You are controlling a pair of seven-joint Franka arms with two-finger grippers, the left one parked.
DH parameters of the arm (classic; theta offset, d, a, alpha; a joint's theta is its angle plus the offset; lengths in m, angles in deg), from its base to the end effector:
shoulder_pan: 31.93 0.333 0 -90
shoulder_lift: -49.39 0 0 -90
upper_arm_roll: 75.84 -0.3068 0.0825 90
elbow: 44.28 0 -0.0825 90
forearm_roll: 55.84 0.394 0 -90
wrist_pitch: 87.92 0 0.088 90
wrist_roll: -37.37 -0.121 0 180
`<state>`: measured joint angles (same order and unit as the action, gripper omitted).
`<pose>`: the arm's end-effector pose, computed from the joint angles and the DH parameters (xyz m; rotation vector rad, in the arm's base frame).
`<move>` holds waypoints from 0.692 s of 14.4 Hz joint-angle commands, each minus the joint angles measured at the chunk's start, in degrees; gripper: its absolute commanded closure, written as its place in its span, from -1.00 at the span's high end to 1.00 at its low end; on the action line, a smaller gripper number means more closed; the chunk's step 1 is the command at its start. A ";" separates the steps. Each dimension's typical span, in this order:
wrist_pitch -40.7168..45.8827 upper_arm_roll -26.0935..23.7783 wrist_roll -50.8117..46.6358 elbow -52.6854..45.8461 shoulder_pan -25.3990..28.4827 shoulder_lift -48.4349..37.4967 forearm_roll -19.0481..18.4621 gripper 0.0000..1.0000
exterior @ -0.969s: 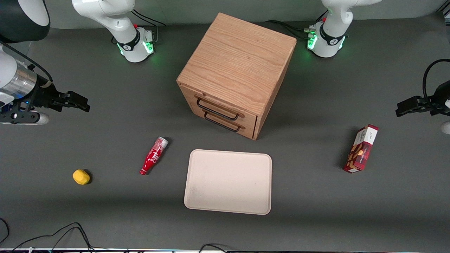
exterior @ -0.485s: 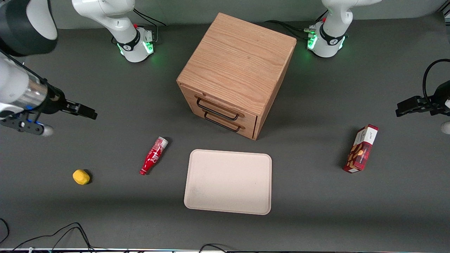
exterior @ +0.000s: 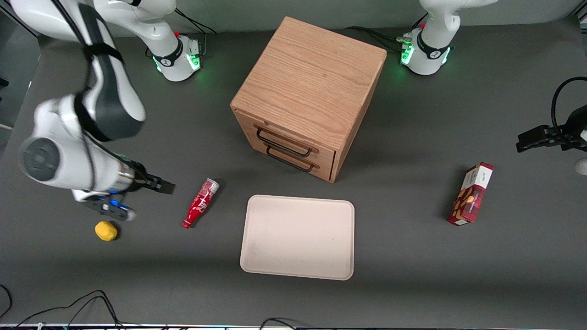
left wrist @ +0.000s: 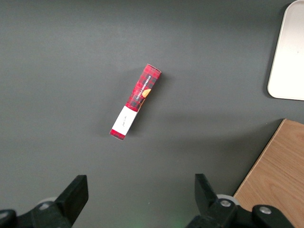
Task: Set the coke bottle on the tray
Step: 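Move the open right gripper down over the red Coca-Cola bottle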
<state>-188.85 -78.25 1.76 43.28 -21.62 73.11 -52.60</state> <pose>0.6441 0.1481 0.3802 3.0508 -0.6459 -0.3031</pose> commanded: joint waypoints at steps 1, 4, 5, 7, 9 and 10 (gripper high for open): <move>-3.20 0.03 -3.59 -1.53 1.03 4.84 -0.42 1.00; -12.94 -0.14 -4.20 5.84 1.21 5.29 -2.18 1.00; -16.11 -0.23 -4.99 8.39 1.21 5.37 -2.18 1.00; -20.51 -0.23 -7.18 11.21 2.17 5.81 -2.27 1.00; -23.77 -0.23 -9.99 11.31 3.05 8.26 -2.53 1.00; -25.53 -0.23 -11.05 11.31 3.14 9.49 -3.66 1.00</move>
<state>-210.97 -78.45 -5.36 54.24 -19.25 80.81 -53.86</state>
